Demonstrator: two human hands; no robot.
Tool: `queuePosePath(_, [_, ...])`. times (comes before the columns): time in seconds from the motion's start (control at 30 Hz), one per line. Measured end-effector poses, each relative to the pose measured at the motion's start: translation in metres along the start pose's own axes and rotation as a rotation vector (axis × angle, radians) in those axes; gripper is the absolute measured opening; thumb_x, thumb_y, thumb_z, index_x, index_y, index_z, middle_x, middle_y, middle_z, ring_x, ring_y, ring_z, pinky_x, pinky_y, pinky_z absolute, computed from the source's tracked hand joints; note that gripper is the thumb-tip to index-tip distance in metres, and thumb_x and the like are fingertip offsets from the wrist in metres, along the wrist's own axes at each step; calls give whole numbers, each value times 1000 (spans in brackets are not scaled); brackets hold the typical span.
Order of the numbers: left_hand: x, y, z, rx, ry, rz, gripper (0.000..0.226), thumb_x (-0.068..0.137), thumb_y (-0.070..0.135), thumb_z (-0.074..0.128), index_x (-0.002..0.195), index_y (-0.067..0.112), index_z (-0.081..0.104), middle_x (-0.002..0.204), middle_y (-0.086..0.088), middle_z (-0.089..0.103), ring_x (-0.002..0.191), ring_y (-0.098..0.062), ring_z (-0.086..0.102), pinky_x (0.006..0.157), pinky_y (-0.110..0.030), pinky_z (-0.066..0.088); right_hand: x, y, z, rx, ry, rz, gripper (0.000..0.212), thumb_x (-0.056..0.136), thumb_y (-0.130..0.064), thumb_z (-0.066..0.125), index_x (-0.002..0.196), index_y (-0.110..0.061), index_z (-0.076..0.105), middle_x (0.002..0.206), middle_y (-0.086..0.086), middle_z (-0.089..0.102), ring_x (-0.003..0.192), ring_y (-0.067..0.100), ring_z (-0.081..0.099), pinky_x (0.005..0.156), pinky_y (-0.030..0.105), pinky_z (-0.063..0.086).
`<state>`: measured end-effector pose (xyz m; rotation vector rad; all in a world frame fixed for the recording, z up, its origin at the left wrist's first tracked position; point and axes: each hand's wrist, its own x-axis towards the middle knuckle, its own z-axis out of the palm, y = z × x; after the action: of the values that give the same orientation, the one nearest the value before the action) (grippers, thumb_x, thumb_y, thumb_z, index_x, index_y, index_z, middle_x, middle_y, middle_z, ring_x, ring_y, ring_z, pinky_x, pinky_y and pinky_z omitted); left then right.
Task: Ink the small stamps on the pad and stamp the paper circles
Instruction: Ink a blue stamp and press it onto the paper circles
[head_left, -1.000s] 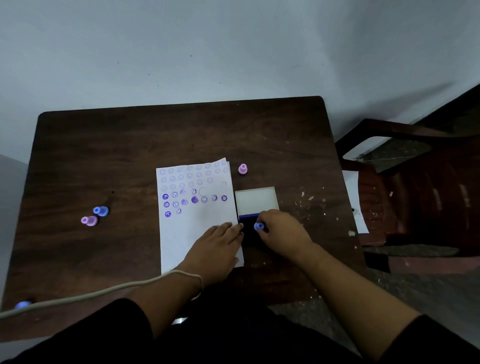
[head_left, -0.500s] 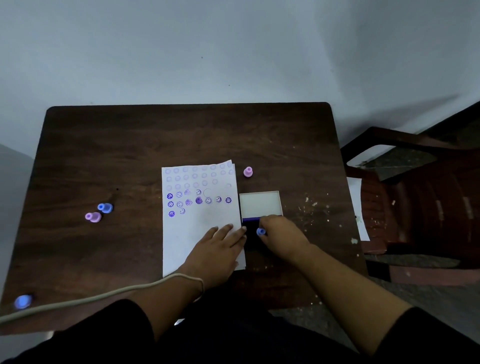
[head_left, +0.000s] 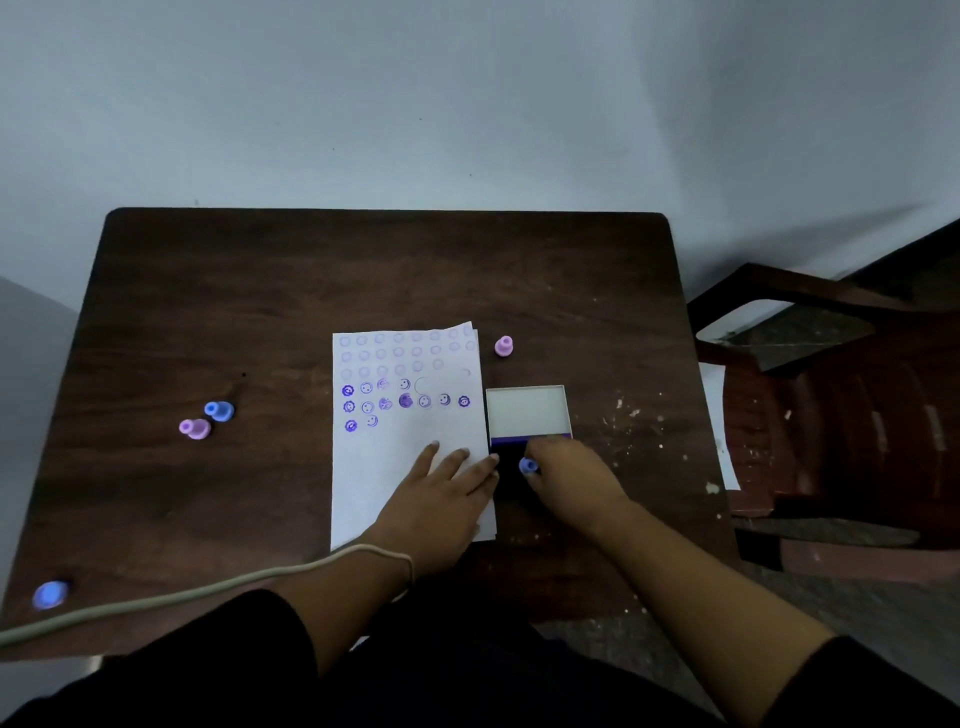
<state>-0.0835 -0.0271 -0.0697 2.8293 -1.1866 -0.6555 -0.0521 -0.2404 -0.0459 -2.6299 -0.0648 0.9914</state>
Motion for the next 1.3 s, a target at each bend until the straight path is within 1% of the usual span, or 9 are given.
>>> queuePosePath(0.1, [0, 0, -1, -15, 8, -2, 67, 97, 42, 47, 157, 18, 28, 168, -3, 16, 149, -34, 24, 121, -59, 10, -3, 1, 2, 12, 67, -33, 9, 101, -29, 58, 98, -22, 63, 91, -2, 62, 80, 10, 56, 74, 27, 43])
queuePosePath(0.27, [-8, -8, -2, -51, 71, -8, 72, 98, 44, 48, 159, 17, 21, 169, -3, 12, 148, -30, 26, 122, -55, 12, -2, -8, 5, 43, 241, -76, 14, 99, -33, 58, 88, -24, 63, 82, -7, 60, 74, 5, 55, 70, 26, 47])
queuePosePath(0.4, [-25, -28, 2, -74, 50, -76, 70, 100, 45, 44, 159, 18, 17, 170, -2, 6, 152, -27, 17, 123, -52, 6, 8, -35, 6, 83, 273, -122, 12, 97, -32, 60, 93, -22, 66, 85, -8, 63, 77, 5, 57, 72, 24, 48])
queuePosePath(0.5, [-44, -44, 8, -102, 37, -132, 72, 97, 45, 51, 158, 15, 24, 169, -4, 13, 150, -29, 22, 123, -52, 11, 21, -64, 11, 124, 286, -167, 14, 97, -32, 63, 98, -19, 68, 91, -3, 67, 81, 9, 60, 77, 28, 52])
queuePosePath(0.6, [-62, -59, 15, -107, 37, -186, 75, 90, 43, 62, 153, 12, 35, 165, -6, 25, 146, -31, 33, 119, -52, 24, 34, -96, 18, 121, 328, -207, 14, 96, -30, 64, 97, -17, 69, 92, 0, 69, 81, 14, 62, 76, 32, 54])
queuePosePath(0.77, [-85, -75, 27, -162, 38, -231, 76, 87, 39, 67, 152, 11, 39, 164, -7, 29, 144, -32, 36, 116, -48, 34, 53, -138, 22, 94, 329, -234, 13, 94, -26, 65, 96, -13, 67, 93, 5, 70, 83, 21, 63, 72, 32, 49])
queuePosePath(0.93, [-94, -85, 33, -193, 23, -243, 74, 96, 38, 55, 158, 14, 22, 169, -3, 12, 152, -27, 17, 122, -45, 21, 74, -157, 28, 66, 302, -189, 15, 95, -27, 64, 97, -13, 68, 94, 6, 69, 83, 21, 62, 70, 29, 43])
queuePosePath(1.03, [-94, -88, 34, -222, 12, -237, 73, 98, 36, 53, 158, 14, 18, 169, -2, 9, 153, -26, 14, 121, -44, 23, 80, -161, 29, 29, 296, -172, 14, 94, -24, 62, 95, -10, 66, 95, 10, 68, 85, 26, 63, 69, 29, 40])
queuePosePath(1.3, [-94, -89, 38, -244, 43, -236, 69, 94, 31, 57, 155, 9, 31, 166, -7, 21, 149, -32, 26, 110, -47, 40, 87, -162, 28, -24, 280, -106, 16, 94, -26, 61, 93, -10, 65, 91, 9, 68, 83, 25, 63, 68, 31, 46])
